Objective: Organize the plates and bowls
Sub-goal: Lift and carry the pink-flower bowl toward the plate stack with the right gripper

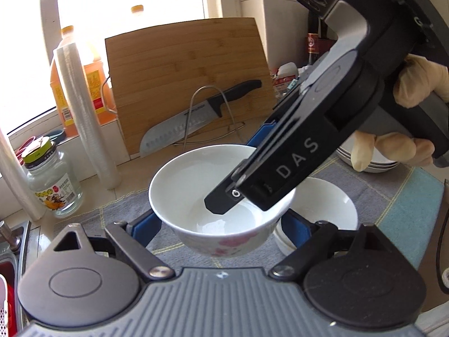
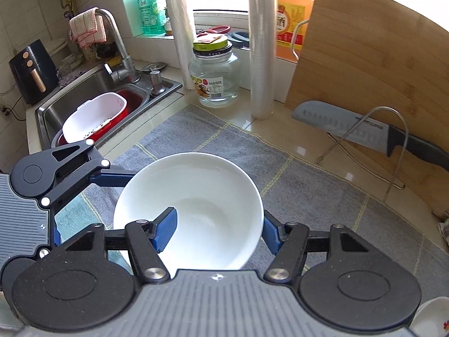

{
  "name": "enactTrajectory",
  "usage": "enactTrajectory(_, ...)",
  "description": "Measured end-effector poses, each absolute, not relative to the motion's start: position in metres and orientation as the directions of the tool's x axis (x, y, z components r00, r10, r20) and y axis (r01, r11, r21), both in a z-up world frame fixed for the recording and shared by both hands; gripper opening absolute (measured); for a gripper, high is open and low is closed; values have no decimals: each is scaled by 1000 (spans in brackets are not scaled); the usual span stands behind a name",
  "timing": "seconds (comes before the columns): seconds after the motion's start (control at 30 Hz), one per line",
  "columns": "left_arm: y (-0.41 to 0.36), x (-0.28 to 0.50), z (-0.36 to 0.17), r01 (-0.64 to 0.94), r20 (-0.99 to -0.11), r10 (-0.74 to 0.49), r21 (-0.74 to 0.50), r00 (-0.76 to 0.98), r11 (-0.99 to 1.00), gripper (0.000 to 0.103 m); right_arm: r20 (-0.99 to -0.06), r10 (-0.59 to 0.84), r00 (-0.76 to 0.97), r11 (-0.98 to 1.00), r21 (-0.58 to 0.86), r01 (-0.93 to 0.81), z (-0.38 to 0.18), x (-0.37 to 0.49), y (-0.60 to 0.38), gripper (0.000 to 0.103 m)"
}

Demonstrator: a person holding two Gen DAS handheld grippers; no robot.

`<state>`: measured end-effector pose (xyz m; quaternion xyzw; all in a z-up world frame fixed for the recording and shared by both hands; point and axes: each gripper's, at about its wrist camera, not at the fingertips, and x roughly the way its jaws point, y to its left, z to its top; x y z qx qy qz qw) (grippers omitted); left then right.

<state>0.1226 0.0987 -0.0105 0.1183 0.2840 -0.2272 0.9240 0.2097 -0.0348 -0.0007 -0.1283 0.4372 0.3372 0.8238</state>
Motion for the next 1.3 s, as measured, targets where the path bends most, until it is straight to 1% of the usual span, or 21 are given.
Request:
enactTrajectory(0.33, 51, 116, -16, 603, -585, -456, 72, 671, 794, 92, -809, 374, 454, 825, 67, -561, 0, 185, -94, 69)
enactTrajectory(0.57, 28, 115, -27, 651, -596, -493, 67, 634, 756, 92, -813, 341, 472, 862, 70, -501, -8, 174, -119, 69)
enactTrajectory(0.9, 18, 119, -44, 661, -636, -491, 40, 595, 749, 92, -824, 340, 453, 875, 99, -475, -27, 176, -128, 69)
enactTrajectory(1.3, 22, 123, -53, 659, -653, -489, 21, 578, 752, 92, -834, 335, 438, 874, 101, -475, -35, 181, -123, 69)
